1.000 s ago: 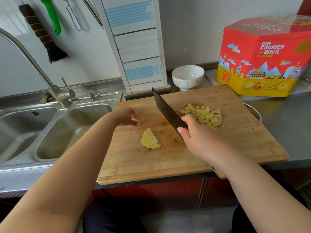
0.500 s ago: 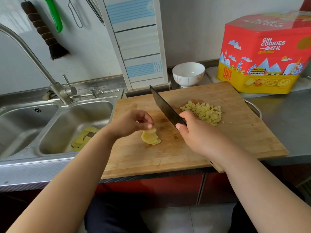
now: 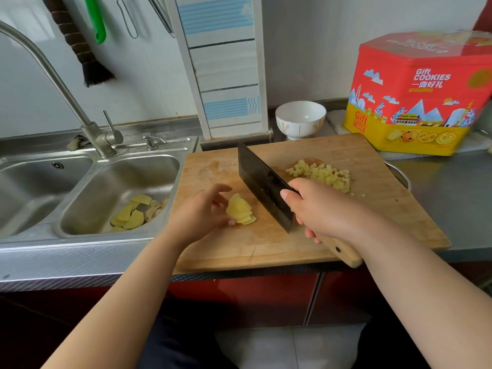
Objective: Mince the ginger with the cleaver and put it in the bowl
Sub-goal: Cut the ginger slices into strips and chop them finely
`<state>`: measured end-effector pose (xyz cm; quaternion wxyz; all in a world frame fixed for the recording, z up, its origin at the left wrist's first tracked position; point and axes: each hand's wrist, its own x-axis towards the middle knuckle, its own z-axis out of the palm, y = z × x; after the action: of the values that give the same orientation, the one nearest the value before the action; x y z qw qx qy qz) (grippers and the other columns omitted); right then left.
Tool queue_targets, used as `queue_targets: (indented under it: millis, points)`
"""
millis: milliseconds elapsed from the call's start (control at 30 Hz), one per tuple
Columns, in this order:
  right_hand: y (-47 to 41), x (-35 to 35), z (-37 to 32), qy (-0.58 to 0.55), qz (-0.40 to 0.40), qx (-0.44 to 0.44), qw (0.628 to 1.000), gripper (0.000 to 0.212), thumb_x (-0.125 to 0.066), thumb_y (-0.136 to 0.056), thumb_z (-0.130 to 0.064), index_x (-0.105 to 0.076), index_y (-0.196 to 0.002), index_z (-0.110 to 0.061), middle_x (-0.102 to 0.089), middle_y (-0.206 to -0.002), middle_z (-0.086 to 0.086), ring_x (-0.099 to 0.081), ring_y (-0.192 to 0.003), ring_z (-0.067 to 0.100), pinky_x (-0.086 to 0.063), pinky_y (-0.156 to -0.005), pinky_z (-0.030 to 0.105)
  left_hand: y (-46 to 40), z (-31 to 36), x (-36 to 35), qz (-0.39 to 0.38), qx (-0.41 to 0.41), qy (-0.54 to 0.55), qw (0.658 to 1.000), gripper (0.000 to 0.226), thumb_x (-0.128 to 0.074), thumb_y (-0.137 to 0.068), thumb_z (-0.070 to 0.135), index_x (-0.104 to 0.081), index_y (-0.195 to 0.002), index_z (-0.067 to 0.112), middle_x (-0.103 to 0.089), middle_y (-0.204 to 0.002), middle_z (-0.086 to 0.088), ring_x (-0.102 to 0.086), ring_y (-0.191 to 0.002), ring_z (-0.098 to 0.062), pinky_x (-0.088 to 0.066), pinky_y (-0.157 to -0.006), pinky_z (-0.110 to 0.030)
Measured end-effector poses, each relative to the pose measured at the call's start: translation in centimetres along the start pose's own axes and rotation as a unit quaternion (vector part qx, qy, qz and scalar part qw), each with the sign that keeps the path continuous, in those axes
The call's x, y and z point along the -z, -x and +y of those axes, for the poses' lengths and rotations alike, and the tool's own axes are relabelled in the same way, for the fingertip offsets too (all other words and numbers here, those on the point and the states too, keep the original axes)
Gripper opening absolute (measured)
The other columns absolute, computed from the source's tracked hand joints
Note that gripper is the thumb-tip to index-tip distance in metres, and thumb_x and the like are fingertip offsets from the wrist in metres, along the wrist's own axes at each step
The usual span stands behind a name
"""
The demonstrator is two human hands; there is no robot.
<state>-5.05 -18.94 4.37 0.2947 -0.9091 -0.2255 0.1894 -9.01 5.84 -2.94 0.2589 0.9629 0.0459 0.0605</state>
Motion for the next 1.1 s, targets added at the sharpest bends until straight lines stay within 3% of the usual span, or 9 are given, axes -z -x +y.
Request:
queue_targets:
  millis: [133, 233, 367, 500, 600, 733, 900, 1000, 1100]
  points:
    - [0.5, 0.0, -0.4, 0.011, -0.016, 0.013, 1.000, 0.031, -0.031, -0.104, -0.039, -0.049, -0.123, -0.022, -0.061, -0.078, 0.007, -0.060, -0.055, 0.016, -0.057, -0.055, 0.035, -0.1, 1.1, -0.8, 0.017, 0.014, 0.007, 1.000, 0.063, -0.083, -0.069, 0.039, -0.048, -0.121, 0.035, -0.057, -0.100, 0.017, -0.055, -0.098, -0.006, -0.045, -0.082, -0.026]
    - [1.2, 0.1, -0.5, 0.032, -0.023, 0.026, 0.999, 0.034, -0.032, -0.104, -0.039, -0.046, -0.132, -0.024, -0.062, -0.078, 0.007, -0.060, -0.054, 0.016, -0.058, -0.056, 0.037, -0.6, 2.4, -1.7, 0.035, 0.025, 0.015, 0.999, 0.058, -0.083, -0.067, 0.039, -0.049, -0.114, 0.032, -0.058, -0.095, 0.014, -0.057, -0.094, -0.011, -0.050, -0.081, -0.032]
    - [1.5, 0.6, 0.1, 0.046, -0.010, 0.017, 0.999, 0.040, -0.032, -0.104, -0.040, -0.042, -0.139, -0.024, -0.063, -0.077, 0.007, -0.061, -0.054, 0.017, -0.057, -0.053, 0.035, -0.3, 3.7, -3.0, 0.073, 0.004, -0.032, 0.997, 0.047, -0.078, -0.073, 0.044, -0.050, -0.106, 0.026, -0.057, -0.099, 0.012, -0.055, -0.096, -0.012, -0.044, -0.075, -0.025]
    - [1.0, 0.8, 1.0, 0.022, -0.008, 0.012, 1.000, 0.021, -0.033, -0.104, -0.039, -0.048, -0.104, -0.023, -0.057, -0.072, 0.005, -0.056, -0.046, 0.013, -0.053, -0.049, 0.033, 0.3, 4.2, -3.6, 0.056, -0.001, -0.046, 0.997, 0.063, -0.076, -0.073, 0.048, -0.047, -0.123, 0.022, -0.055, -0.125, 0.007, -0.046, -0.118, -0.016, -0.040, -0.092, -0.027]
    - [1.2, 0.7, 1.0, 0.037, -0.010, 0.028, 0.999, 0.025, -0.033, -0.104, -0.039, -0.042, -0.083, -0.030, -0.058, -0.070, 0.006, -0.056, -0.045, 0.013, -0.054, -0.051, 0.033, 0.2, 4.6, -3.4, 0.036, 0.002, -0.034, 0.999, 0.070, -0.076, -0.073, 0.049, -0.041, -0.128, 0.023, -0.054, -0.131, 0.006, -0.045, -0.123, -0.017, -0.043, -0.097, -0.033]
    - [1.3, 0.6, 1.1, 0.054, -0.011, 0.036, 0.998, 0.026, -0.032, -0.104, -0.041, -0.047, -0.090, -0.024, -0.059, -0.070, 0.006, -0.057, -0.046, 0.013, -0.054, -0.052, 0.033, 0.2, 5.2, -3.7, 0.047, -0.015, -0.063, 0.997, 0.064, -0.070, -0.078, 0.049, -0.040, -0.128, 0.025, -0.057, -0.124, 0.005, -0.049, -0.118, -0.016, -0.046, -0.095, -0.034]
    - [0.7, 1.2, 1.2, 0.046, -0.026, 0.030, 0.998, 0.028, -0.032, -0.103, -0.045, -0.034, -0.077, -0.034, -0.063, -0.073, 0.013, -0.062, -0.050, 0.020, -0.056, -0.056, 0.037, 0.4, 5.2, -4.4, 0.070, -0.029, -0.105, 0.992, 0.057, -0.061, -0.081, 0.052, -0.041, -0.125, 0.021, -0.058, -0.123, 0.002, -0.050, -0.118, -0.019, -0.047, -0.093, -0.034]
    - [0.7, 1.5, 1.0, 0.049, -0.050, 0.019, 0.997, 0.031, -0.041, -0.100, -0.049, -0.042, -0.079, -0.025, -0.062, -0.071, 0.015, -0.062, -0.050, 0.021, -0.052, -0.050, 0.033, 0.4, 5.0, -4.6, 0.078, -0.035, -0.099, 0.991, 0.056, -0.060, -0.082, 0.053, -0.043, -0.125, 0.023, -0.057, -0.125, 0.004, -0.048, -0.118, -0.018, -0.045, -0.092, -0.031]
    - [0.4, 1.5, 0.9, 0.073, -0.051, 0.006, 0.996, 0.021, -0.049, -0.099, -0.033, -0.045, -0.085, -0.018, -0.056, -0.071, 0.008, -0.060, -0.046, 0.017, -0.048, -0.047, 0.029, 0.4, 4.4, -4.3, 0.074, -0.038, -0.093, 0.992, 0.055, -0.061, -0.080, 0.059, -0.047, -0.123, 0.029, -0.053, -0.125, 0.007, -0.044, -0.117, -0.016, -0.044, -0.094, -0.031]
